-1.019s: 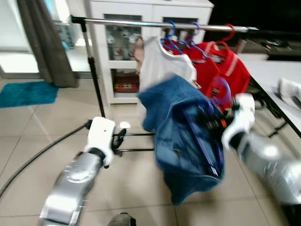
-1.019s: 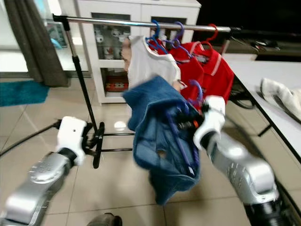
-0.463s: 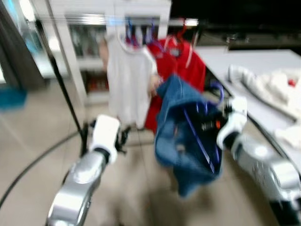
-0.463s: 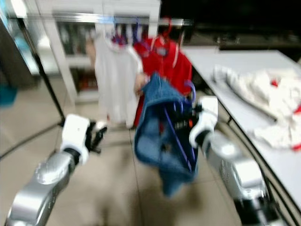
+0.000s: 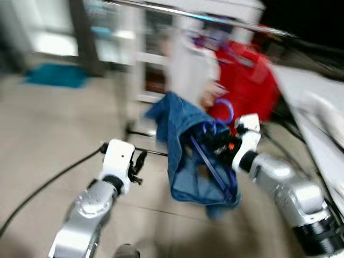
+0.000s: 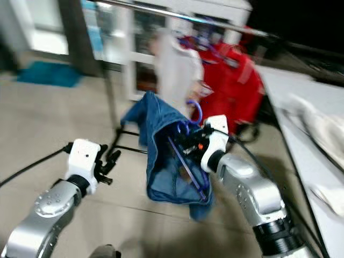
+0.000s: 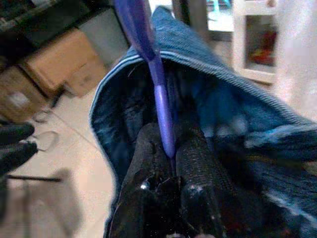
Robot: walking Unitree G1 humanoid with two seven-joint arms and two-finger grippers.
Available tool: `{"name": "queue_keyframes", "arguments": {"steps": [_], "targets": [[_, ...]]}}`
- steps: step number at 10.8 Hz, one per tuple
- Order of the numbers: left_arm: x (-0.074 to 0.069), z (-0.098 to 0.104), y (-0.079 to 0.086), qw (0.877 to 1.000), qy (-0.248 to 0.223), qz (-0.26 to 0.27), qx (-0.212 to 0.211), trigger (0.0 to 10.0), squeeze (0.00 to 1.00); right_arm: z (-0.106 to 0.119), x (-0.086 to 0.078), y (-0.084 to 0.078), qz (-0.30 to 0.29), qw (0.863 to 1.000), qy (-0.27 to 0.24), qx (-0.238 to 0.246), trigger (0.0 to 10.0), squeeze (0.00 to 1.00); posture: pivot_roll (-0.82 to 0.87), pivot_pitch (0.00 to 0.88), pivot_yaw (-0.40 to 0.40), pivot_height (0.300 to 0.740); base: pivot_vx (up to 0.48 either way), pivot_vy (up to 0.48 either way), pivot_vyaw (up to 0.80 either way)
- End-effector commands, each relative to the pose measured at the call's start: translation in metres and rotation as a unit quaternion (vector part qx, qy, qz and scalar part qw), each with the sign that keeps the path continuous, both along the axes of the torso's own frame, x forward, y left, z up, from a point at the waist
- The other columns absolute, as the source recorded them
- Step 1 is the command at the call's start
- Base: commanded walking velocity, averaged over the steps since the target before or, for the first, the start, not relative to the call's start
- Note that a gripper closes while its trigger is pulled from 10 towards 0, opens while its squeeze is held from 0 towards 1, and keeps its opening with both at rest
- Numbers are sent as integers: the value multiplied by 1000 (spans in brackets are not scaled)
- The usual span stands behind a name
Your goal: Hang hanger
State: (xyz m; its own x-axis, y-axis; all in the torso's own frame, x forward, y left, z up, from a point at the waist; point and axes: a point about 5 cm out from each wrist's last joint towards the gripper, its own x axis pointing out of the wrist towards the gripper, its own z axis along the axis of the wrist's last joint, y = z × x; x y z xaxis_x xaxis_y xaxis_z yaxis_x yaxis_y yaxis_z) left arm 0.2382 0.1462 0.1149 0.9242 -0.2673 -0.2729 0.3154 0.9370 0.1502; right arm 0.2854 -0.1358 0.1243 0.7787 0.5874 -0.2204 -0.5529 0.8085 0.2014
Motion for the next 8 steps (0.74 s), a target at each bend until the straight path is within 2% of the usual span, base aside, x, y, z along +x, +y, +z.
{"name": "queue_keyframes", "arguments": {"steps": [1,3,6,7,8], "targets": [[4,1,2,1000,1,2,-4,10000,0,10,4,-4,-14,1000,-15,19,10000,0,106,0,-68,740,0,480,0],[11,1,8,1000,11,7,-6,10000,0,12,2,-10,-38,999,-20,21,10000,0,89,0,-34,740,0,0,0],[14,4,1,999,13,-28,-27,10000,0,22,7,-10,-42,999,-29,12,10000,0,95,0,-33,740,0,0,0],[14,5,4,998,19,-28,-58,10000,1000,25,9,-9,-36,999,-29,11,10000,0,103,0,-42,740,0,0,0],[14,6,5,997,17,-35,-61,10000,1000,26,11,-9,-33,999,-28,10,10000,0,109,0,-49,740,0,0,0]]}}
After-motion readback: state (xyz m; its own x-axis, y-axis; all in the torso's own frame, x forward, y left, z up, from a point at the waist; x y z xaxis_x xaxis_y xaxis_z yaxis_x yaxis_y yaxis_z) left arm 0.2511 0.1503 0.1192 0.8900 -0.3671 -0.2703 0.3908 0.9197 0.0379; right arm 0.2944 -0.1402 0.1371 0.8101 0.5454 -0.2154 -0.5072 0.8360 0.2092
